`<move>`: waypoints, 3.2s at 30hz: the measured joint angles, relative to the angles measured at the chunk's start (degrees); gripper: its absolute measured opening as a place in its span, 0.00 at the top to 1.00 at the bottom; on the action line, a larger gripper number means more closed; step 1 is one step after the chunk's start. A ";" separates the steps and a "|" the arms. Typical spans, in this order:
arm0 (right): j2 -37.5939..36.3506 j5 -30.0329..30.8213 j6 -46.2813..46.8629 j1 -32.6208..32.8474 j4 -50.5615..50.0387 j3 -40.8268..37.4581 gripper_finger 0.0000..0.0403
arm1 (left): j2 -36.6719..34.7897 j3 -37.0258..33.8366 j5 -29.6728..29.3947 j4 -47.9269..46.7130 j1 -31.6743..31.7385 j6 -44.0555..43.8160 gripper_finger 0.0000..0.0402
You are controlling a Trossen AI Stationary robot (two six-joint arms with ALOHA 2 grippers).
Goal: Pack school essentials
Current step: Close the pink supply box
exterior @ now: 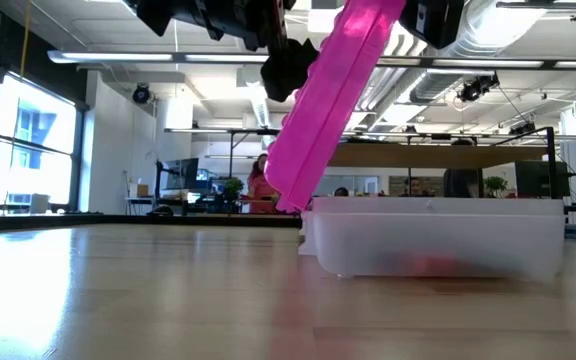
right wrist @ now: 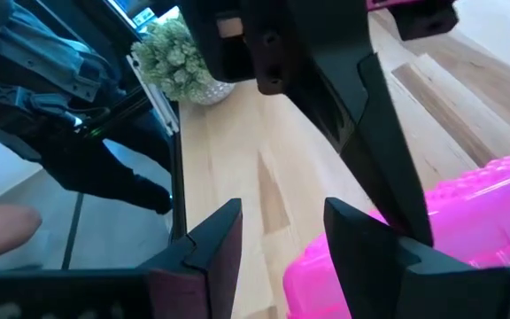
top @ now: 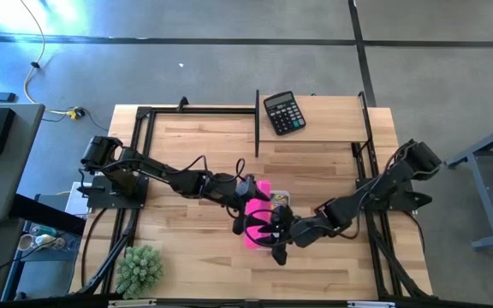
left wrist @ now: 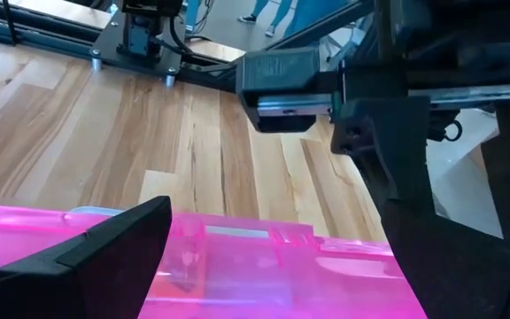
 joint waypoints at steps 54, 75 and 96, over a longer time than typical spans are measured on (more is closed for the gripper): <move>-1.00 -5.96 26.27 -6.58 -27.24 -7.87 0.62 | -6.75 0.00 -4.28 -24.32 2.36 4.96 0.00; -1.46 -7.63 34.76 -5.81 -47.08 -4.04 0.62 | -6.69 -0.24 -9.05 -28.42 -0.51 6.45 0.00; 7.20 -16.32 38.02 0.26 -30.15 -4.09 0.62 | -13.94 -0.35 -14.93 -42.96 0.45 5.11 0.00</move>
